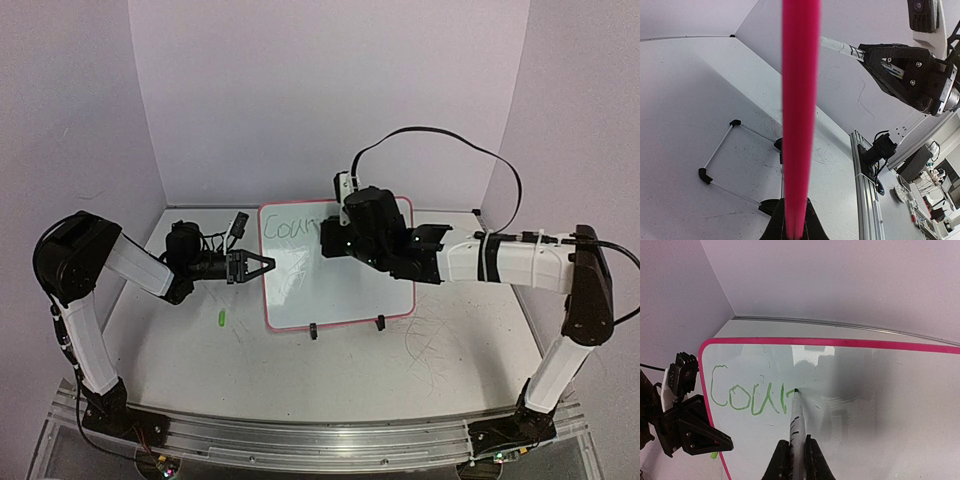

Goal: Write a sentence on the whiteboard

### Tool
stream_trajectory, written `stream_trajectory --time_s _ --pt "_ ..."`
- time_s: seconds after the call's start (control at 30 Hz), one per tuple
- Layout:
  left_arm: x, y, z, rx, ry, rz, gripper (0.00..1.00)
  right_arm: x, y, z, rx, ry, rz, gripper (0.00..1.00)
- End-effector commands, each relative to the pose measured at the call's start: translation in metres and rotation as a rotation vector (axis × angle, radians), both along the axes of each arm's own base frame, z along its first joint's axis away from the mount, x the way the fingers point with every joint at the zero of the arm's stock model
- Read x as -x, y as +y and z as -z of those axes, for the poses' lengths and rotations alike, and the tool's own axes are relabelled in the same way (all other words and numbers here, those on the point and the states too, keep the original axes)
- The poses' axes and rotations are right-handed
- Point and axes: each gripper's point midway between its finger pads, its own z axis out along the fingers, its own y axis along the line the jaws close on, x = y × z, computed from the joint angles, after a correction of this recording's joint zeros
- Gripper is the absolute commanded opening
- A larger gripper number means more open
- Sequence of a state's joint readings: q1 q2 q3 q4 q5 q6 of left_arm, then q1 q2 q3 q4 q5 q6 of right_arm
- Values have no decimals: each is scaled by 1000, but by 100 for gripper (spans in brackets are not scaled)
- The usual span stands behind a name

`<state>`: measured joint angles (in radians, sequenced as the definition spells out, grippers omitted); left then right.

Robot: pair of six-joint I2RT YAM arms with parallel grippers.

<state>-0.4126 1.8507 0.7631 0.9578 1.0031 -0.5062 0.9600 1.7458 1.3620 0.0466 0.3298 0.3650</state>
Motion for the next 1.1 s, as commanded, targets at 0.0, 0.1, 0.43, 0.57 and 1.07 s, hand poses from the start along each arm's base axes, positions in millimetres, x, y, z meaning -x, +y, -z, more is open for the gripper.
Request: stream_trajectory --time_s 0.0,0.1,0.43,0.57,1.07 --pt "-2 3 -9 3 2 -20 0 2 -14 -31 -58 -53 22 0" --pt "-1 3 -10 3 2 -20 0 10 -20 -35 -88 -65 5 0" --pt "-1 3 -11 5 0 -19 0 6 -16 -22 -72 -39 5 0" --pt "-1 3 -10 5 3 -18 0 1 -16 -23 -68 -46 18 0" --pt "-1 3 -12 7 1 -14 0 -10 -17 -19 -55 -47 47 0"
